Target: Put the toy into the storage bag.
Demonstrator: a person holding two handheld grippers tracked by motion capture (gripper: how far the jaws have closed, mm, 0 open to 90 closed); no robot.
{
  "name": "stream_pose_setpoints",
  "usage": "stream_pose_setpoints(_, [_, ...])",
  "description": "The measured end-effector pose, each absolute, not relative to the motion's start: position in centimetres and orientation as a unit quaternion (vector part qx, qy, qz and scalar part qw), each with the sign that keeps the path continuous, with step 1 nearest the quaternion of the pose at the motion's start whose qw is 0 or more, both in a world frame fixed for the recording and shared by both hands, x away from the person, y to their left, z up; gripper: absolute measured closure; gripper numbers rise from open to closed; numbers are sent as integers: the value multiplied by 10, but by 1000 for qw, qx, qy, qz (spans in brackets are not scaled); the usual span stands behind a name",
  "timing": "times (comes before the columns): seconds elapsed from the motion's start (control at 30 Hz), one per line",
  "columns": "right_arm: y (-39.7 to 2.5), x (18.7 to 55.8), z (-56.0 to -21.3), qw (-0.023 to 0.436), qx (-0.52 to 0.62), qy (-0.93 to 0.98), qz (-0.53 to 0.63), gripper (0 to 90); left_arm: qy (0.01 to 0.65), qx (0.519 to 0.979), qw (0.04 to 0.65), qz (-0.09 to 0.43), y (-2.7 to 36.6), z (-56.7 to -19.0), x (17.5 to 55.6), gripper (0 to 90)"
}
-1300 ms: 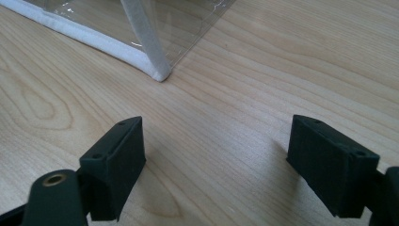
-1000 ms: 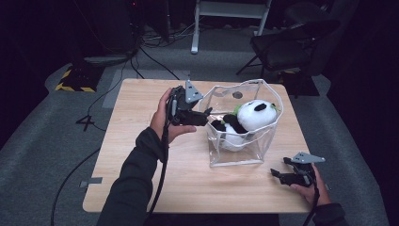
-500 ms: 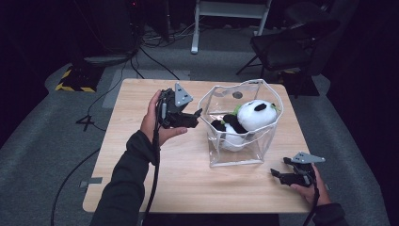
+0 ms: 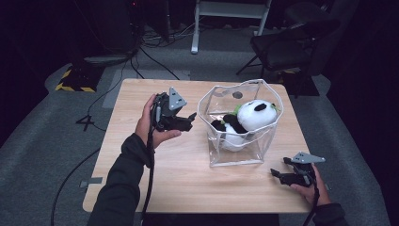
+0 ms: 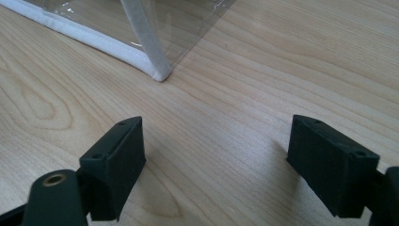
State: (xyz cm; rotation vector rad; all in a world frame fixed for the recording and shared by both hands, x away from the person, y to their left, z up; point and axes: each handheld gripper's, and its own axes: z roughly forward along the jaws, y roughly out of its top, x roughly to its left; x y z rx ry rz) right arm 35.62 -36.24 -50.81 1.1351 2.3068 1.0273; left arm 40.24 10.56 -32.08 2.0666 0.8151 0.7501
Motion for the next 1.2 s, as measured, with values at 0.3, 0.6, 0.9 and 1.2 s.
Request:
stream_pose_setpoints(0.3, [-362,356,-508,185,403,819,365,195,323,816,377,297,109,-328,401,160])
stream_pose_setpoints(0.6, [-362,356,-508,185,403,819,365,195,326,820,361,301,112,-338,401,160])
stream_pose_setpoints(0.9, [-362,356,-508,185,403,819,365,195,330,828,342,296,116,-352,399,160])
stream_pose_setpoints(1.2, [-362,356,-508,185,403,819,365,195,331,838,320,293,121,-369,396,160])
